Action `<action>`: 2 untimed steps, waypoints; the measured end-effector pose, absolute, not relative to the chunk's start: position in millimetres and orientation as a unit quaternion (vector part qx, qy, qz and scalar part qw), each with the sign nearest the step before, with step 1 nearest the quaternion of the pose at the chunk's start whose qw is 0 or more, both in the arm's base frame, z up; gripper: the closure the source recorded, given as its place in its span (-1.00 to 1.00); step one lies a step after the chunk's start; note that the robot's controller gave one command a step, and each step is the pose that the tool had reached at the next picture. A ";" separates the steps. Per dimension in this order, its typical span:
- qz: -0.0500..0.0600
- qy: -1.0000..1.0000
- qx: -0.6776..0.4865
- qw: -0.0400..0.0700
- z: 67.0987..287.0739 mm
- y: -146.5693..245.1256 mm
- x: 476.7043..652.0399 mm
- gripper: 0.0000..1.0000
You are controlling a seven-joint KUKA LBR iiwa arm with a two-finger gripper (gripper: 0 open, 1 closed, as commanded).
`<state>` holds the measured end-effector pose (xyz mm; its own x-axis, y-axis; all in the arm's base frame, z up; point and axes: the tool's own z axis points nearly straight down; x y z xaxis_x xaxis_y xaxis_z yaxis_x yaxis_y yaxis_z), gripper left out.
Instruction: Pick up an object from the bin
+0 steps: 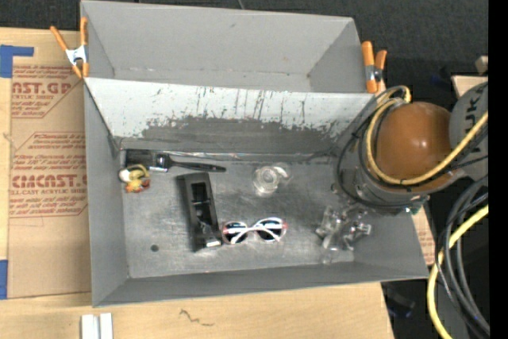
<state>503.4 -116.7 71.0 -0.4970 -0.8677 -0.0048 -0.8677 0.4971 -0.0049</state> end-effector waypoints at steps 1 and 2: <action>-0.001 0.865 -0.501 0.003 71.0 -116.7 503.4 1.00; 0.001 0.865 -0.501 0.002 74.4 -116.2 502.5 1.00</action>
Offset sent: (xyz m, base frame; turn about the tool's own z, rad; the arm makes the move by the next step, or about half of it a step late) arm -0.0001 0.0000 0.0532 0.0000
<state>502.5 -116.2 74.4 -0.4979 -0.8672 -0.0038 -0.8673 0.4979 -0.0010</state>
